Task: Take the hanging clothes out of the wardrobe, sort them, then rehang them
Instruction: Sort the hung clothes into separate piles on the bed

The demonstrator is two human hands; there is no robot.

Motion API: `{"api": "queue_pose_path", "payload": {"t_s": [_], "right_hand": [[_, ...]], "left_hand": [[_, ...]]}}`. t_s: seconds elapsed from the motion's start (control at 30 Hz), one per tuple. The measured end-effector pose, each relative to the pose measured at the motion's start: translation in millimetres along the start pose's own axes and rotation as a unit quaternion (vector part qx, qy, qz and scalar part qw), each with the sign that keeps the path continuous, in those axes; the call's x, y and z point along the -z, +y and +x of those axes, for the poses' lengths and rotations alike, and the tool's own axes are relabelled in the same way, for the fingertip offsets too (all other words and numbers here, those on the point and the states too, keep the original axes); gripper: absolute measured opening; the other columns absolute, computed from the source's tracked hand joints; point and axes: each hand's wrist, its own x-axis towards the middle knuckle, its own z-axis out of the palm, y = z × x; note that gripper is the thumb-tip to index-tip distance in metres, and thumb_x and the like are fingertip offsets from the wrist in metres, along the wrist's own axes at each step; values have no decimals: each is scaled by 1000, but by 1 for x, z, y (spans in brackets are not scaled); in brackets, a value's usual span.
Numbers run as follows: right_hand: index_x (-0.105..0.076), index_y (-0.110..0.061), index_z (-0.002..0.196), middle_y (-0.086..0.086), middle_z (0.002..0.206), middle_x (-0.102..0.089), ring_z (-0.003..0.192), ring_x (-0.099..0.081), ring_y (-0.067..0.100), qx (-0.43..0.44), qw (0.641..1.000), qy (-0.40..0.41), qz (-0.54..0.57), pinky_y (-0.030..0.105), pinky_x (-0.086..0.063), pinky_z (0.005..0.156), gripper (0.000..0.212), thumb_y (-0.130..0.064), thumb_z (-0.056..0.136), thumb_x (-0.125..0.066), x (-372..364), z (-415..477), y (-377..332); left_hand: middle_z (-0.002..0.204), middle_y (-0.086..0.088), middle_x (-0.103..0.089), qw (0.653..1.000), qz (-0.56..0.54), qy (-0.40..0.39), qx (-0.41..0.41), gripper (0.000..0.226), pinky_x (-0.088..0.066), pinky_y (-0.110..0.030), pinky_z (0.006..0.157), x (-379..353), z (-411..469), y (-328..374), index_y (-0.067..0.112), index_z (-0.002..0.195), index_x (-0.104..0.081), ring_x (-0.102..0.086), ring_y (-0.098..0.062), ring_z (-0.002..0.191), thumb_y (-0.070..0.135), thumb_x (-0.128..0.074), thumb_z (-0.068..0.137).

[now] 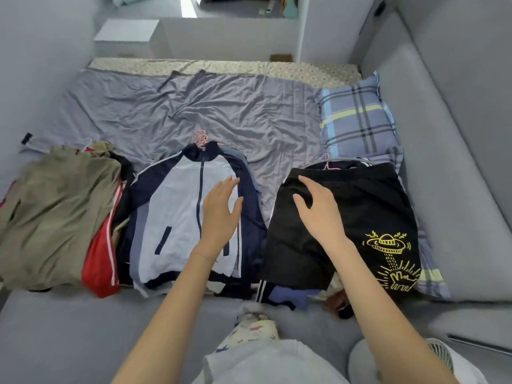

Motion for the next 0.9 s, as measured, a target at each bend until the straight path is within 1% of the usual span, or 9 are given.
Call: {"api": "queue_pose_path", "payload": {"t_s": [0.13,0.23,0.3,0.37,0.43,0.53,0.63,0.77,0.9], "right_hand": [[-49,-19,140,2,138,-55,129,-44,20,15,999,-21,19,24,-32,103,43,-24,98,-55,-28,-16,-41],[-51,-15,138,6,135,-56,128,-47,25,24,999,-39,23,35,-38,103,41,-22,98,-55,-59,-13,-71],[-46,-18,142,3,142,-52,132,-44,22,23,998,-52,31,39,-37,109,44,-23,99,-53,-84,-5,-92],[-43,-18,145,1,144,-49,134,-43,20,19,997,-60,37,41,-36,112,46,-23,99,-53,-111,7,-112],[-41,-19,146,0,146,-48,135,-41,19,17,997,-64,35,39,-35,113,47,-24,100,-52,-141,20,-132],[-40,-20,146,0,147,-46,136,-39,18,-12,998,-55,37,34,-33,112,48,-24,100,-52,-185,41,-160],[-41,-19,146,1,147,-46,135,-40,20,-36,997,-57,33,35,-33,113,48,-23,100,-52,-223,65,-179],[-39,-21,147,0,149,-44,137,-38,19,-55,997,-60,18,30,-29,111,48,-23,100,-51,-262,100,-184],[-41,-20,146,-1,148,-45,137,-39,18,-66,996,-63,10,26,-29,109,48,-22,99,-51,-291,144,-177]], "left_hand": [[151,-4,-43,999,-12,16,24,42,-30,-48,115,41,-23,-24,16,141,-48,-35,-24,142,16,-54,100],[152,-1,-41,998,-26,38,37,42,-30,-44,117,72,-24,-52,17,142,-48,-34,-18,143,17,-54,100],[153,0,-39,997,-36,53,53,44,-29,-40,118,93,-18,-75,17,143,-47,-32,-15,143,18,-54,99],[154,0,-37,996,-36,54,65,45,-28,-38,118,115,-9,-100,17,144,-45,-31,-14,143,18,-54,99],[154,-1,-37,996,-35,44,63,46,-27,-38,118,137,4,-127,16,144,-45,-31,-14,143,17,-54,99],[152,-2,-40,998,-15,23,48,45,-28,-39,118,170,31,-169,14,143,-45,-33,-16,142,15,-55,99],[149,-5,-44,999,-6,1,42,45,-31,-45,116,194,62,-211,12,142,-46,-39,-21,139,12,-56,98],[147,-6,-47,997,-9,-42,64,45,-33,-46,115,202,107,-254,10,142,-46,-41,-22,138,12,-55,98],[144,-7,-50,994,-6,-81,69,46,-34,-45,114,190,155,-287,8,142,-45,-44,-22,135,11,-56,97]]}}
